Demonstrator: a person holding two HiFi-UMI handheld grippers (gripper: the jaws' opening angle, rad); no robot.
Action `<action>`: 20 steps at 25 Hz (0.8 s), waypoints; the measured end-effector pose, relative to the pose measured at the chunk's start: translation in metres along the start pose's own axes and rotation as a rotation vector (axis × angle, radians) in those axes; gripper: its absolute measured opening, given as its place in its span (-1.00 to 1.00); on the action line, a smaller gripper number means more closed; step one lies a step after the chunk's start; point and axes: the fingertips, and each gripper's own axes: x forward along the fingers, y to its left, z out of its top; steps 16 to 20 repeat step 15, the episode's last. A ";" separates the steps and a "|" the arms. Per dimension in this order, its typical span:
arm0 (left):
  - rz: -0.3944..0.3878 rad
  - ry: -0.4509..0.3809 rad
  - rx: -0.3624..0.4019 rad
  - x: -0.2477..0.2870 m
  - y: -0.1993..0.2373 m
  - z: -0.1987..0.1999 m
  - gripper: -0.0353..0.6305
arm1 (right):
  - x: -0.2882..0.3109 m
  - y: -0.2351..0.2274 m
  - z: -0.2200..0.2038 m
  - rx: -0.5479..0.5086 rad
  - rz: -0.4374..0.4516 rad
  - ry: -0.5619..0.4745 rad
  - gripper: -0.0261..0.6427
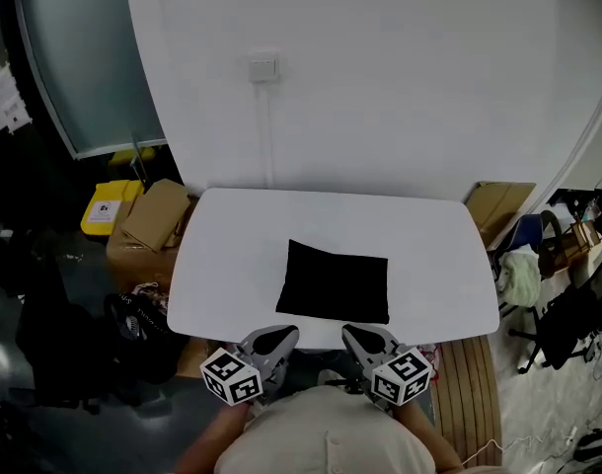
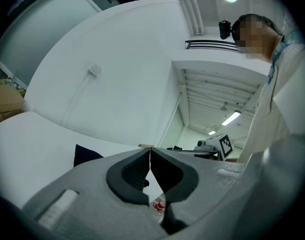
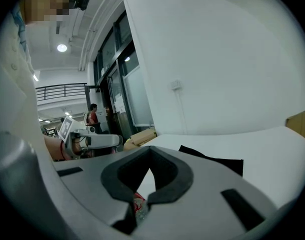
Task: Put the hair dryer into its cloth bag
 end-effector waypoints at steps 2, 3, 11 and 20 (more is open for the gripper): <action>-0.006 0.002 -0.002 -0.003 0.000 -0.001 -0.86 | 0.000 0.003 0.001 0.001 -0.004 -0.006 -0.88; -0.009 0.002 -0.004 -0.003 0.000 0.000 -0.86 | 0.000 0.004 0.002 0.001 -0.006 -0.008 -0.88; -0.040 0.002 -0.012 -0.004 -0.003 0.001 -0.86 | -0.002 0.009 0.003 -0.009 -0.009 -0.003 -0.88; -0.069 -0.009 -0.025 -0.007 -0.008 0.001 -0.86 | -0.004 0.011 -0.001 -0.005 -0.016 0.005 -0.88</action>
